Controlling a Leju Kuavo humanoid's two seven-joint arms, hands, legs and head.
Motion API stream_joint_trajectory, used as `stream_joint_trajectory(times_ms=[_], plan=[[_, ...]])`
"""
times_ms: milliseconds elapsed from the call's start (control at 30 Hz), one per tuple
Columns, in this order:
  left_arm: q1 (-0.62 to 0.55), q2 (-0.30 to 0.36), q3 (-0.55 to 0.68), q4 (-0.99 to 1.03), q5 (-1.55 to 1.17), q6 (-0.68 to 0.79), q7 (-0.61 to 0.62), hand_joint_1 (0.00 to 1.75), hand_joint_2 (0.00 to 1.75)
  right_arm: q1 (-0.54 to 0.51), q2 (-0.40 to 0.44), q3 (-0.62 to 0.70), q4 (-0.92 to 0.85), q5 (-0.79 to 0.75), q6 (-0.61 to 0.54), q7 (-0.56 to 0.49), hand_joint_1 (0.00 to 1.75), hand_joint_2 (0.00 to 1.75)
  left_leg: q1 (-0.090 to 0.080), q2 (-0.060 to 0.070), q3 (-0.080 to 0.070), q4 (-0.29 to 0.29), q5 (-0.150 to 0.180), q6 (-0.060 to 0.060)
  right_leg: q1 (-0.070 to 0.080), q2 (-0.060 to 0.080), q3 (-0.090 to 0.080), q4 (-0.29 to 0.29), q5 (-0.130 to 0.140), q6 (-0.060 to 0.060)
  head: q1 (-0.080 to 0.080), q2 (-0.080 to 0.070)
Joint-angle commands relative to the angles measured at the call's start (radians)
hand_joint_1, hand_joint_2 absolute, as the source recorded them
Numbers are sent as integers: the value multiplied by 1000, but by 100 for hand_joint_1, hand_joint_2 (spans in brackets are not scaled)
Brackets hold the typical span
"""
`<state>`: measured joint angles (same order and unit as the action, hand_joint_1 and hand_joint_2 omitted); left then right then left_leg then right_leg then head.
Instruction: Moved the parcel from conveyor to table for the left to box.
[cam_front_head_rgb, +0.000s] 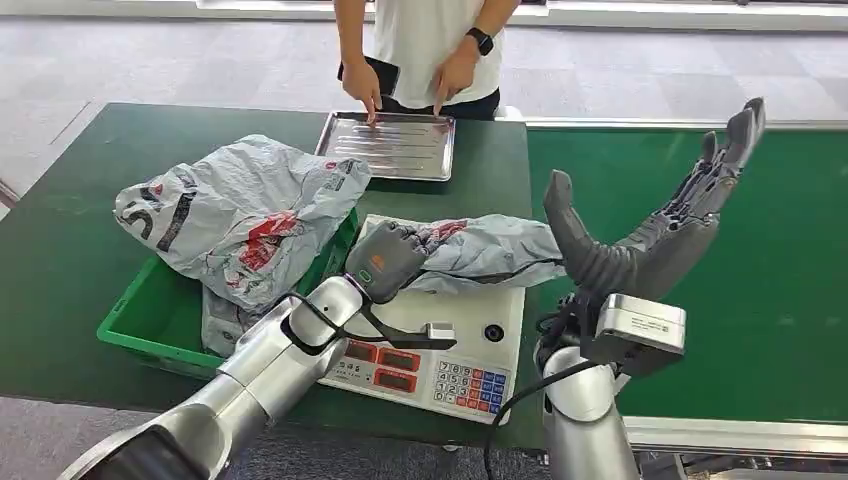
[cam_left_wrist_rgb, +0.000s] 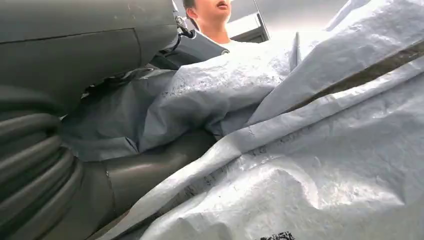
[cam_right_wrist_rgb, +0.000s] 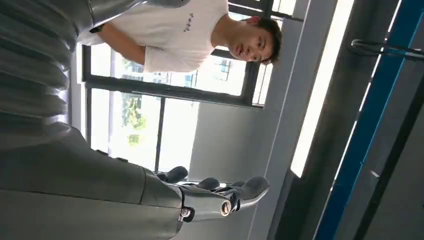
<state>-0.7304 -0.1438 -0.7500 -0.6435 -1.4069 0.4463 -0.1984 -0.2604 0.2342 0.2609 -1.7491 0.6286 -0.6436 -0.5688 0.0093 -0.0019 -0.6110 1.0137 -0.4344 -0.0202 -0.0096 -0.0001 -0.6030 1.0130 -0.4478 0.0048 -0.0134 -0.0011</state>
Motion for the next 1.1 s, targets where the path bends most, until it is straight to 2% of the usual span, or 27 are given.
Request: stream_joint_trajectory(times_ms=[33,467,500,533,600,633,733,800,833,1100], plan=[[-31,12,15,16,-4,-6,1,175,175,-15,-14,-30,9,0,1,-1,0,175,0,0,1,0,0,1,0,0,1,-1,0,0,0,0],[-31,12,15,16,-4,-6,1,175,175,-15,-14,-30,9,0,1,-1,0,175,0,0,1,0,0,0,0,0,1,-1,0,0,0,0],[28,91,164,-182,-164,237,253,175,175,-15,-8,-29,0,12,36,14,0,175,0,0,2,-1,0,1,1,0,2,-2,0,0,0,0],[127,179,335,-506,-139,49,346,175,175,-9,9,-37,-26,35,59,29,0,175,0,0,1,-1,0,1,0,0,1,-1,0,0,0,0],[198,149,529,-692,-164,-82,159,175,175,-7,14,-39,-41,50,69,41,0,175,0,10,0,-1,-2,0,0,10,-3,1,1,-1,0,0],[200,150,532,-698,-164,-83,156,175,175,-7,13,-39,-42,51,70,41,0,175,0,6,-3,1,-1,0,0,6,-4,2,1,0,0,0],[202,155,508,-692,-164,-73,182,175,175,-7,13,-41,-41,51,69,41,0,175,1,14,1,-1,-2,-1,1,13,-5,0,2,-2,0,0],[202,155,508,-692,-164,-73,182,175,175,-7,13,-41,-41,51,69,41,0,175,1,12,4,-4,-1,-1,1,11,-1,-2,1,-3,0,0],[202,155,508,-692,-164,-73,182,175,175,-7,13,-41,-41,51,69,41,0,175,1,10,0,-2,-1,0,1,8,-4,0,1,-2,0,0],[202,155,508,-692,-164,-73,182,175,175,-7,13,-41,-41,51,69,41,0,175,0,5,0,-2,-1,0,1,4,-2,0,0,-2,0,0]])
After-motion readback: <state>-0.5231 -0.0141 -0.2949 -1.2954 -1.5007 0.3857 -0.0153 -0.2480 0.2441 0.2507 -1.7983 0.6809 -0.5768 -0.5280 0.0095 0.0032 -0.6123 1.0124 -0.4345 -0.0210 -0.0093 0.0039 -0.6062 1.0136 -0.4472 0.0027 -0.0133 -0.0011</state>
